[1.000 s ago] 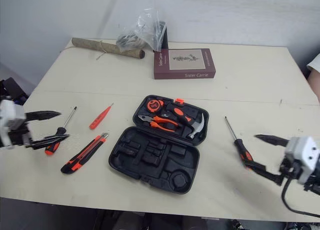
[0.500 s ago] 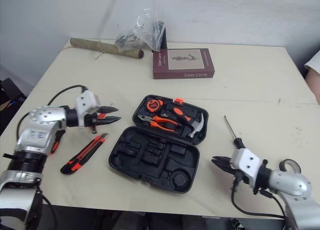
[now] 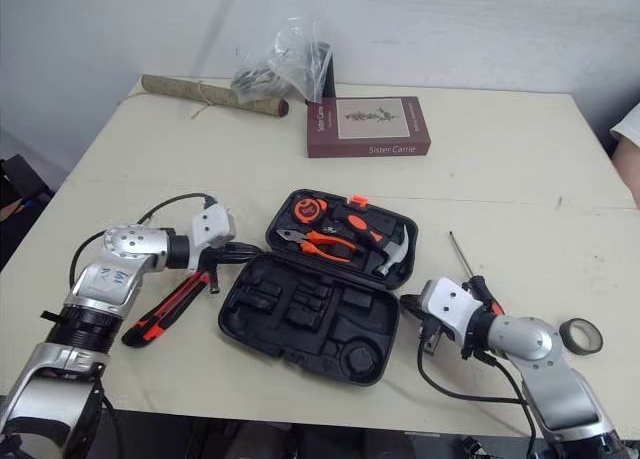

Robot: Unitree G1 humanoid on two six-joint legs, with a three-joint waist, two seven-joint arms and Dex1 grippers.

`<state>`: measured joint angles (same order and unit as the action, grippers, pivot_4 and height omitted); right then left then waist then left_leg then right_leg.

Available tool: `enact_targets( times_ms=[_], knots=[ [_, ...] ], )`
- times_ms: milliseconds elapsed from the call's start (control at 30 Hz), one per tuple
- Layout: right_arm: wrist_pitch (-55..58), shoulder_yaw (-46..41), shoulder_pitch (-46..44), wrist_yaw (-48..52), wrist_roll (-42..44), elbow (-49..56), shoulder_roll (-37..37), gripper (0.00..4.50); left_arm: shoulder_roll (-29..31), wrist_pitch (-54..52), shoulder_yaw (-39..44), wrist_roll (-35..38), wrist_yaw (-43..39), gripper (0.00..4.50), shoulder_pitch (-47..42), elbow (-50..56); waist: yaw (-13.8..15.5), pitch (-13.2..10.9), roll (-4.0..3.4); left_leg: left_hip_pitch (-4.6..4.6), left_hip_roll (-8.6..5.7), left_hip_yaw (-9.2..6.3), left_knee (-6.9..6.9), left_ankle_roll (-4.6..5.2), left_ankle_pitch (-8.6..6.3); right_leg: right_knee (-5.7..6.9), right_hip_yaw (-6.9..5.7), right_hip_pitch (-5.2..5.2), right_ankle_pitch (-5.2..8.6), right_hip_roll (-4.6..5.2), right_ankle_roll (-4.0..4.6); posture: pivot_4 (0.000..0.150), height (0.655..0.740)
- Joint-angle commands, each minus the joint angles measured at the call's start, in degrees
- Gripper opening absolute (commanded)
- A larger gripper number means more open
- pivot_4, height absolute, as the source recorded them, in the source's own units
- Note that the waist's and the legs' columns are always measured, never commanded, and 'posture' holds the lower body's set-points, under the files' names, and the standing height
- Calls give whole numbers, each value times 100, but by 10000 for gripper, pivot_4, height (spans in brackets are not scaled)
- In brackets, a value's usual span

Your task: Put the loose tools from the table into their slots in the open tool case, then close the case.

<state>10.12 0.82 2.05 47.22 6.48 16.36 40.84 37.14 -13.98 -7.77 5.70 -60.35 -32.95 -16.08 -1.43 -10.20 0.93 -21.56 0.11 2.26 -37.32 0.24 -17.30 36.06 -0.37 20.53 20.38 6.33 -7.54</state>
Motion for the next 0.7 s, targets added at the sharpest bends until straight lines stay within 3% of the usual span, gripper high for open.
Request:
enact_targets(
  times_ms=[33, 433, 700],
  knots=[
    [54, 142, -307, -34, -92, -200, -55, 0, -177, -192, -108, 52, 63, 542, 242, 372, -12, 0, 0, 0, -1, 0, -2, 0, 0, 0, 0, 0, 0, 0, 0, 1500, 7400],
    [-347, 777, -1592, 337, -397, -1316, -262, 0, -288, -858, -4, 148, 397, 542, 1124, 1544, -55, 6, 8, 24, 10, 2, -3, -1, -1, 1, 4, -16, 0, 11, 1, 1500, 7400],
    [-467, 833, -1799, 676, -479, -1623, -165, 0, -235, -890, 161, 42, 633, 542, 1276, 1502, -47, 7, 9, 27, 10, 2, 0, -3, -1, 0, 4, -19, 0, 12, 1, 1500, 7400]
  ],
)
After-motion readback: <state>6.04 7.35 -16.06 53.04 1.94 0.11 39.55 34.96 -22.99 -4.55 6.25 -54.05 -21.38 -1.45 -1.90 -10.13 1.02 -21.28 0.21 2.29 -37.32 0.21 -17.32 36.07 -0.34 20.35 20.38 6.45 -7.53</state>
